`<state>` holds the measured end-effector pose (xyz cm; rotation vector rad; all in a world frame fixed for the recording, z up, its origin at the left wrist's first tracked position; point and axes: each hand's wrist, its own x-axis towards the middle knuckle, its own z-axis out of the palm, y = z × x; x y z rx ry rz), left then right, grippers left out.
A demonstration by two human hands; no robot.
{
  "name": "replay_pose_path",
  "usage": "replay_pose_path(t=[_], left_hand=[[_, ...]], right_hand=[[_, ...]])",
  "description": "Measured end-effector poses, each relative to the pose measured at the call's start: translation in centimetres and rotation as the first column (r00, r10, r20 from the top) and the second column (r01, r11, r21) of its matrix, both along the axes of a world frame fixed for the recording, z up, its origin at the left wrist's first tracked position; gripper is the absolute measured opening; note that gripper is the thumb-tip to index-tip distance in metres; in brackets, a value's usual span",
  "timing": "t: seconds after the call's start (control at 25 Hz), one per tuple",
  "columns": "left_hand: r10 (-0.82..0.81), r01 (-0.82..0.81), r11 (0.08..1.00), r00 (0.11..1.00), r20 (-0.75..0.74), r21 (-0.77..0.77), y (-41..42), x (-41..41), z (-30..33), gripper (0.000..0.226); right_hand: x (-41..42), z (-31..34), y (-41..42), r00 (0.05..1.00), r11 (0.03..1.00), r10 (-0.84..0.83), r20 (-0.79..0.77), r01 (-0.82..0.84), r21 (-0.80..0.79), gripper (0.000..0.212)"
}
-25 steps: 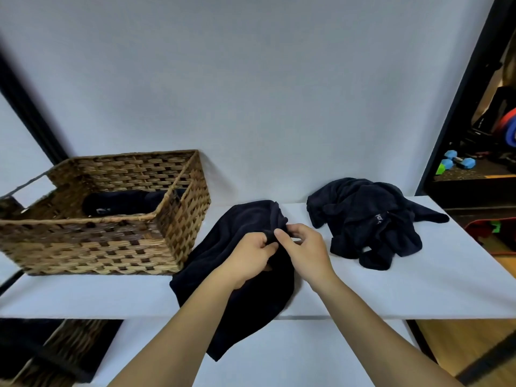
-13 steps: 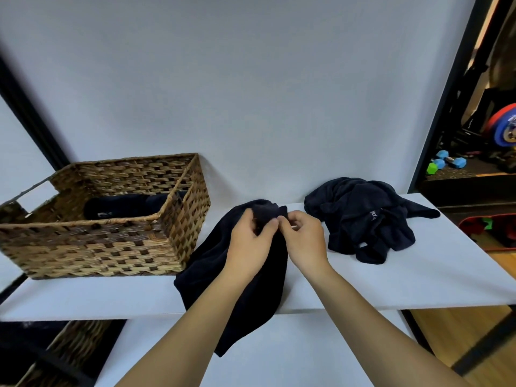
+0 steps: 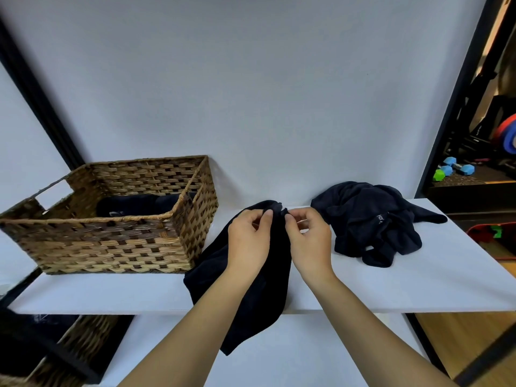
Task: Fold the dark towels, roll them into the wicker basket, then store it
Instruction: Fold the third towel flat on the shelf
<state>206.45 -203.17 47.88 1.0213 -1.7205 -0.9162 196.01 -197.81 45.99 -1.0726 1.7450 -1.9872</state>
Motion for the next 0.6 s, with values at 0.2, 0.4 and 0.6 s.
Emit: replay_pose_path(t=[0.2,0.4,0.6], left_hand=[[0.127,-0.114,0.988,0.985,-0.12,0.107,0.2,0.3,0.8,0.012],[0.084,-0.067,0.986,0.991,-0.108,0.155,0.7,-0.2,0.5,0.01],[-0.001,0.055,0.972,0.973,-0.232,0.229,1.7,-0.8,0.5,0.016]], right_hand=[[0.0,0.2,0.1,0.984,0.995,-0.086,0.157,0.091,-0.026,0.009],[0.5,0.3,0.6,0.998,0.996,-0.013,0.053,0.017,-0.088,0.013],[0.5,-0.7,0.4,0.993,0.996,0.022,-0.116,-0.032,-0.081,0.009]])
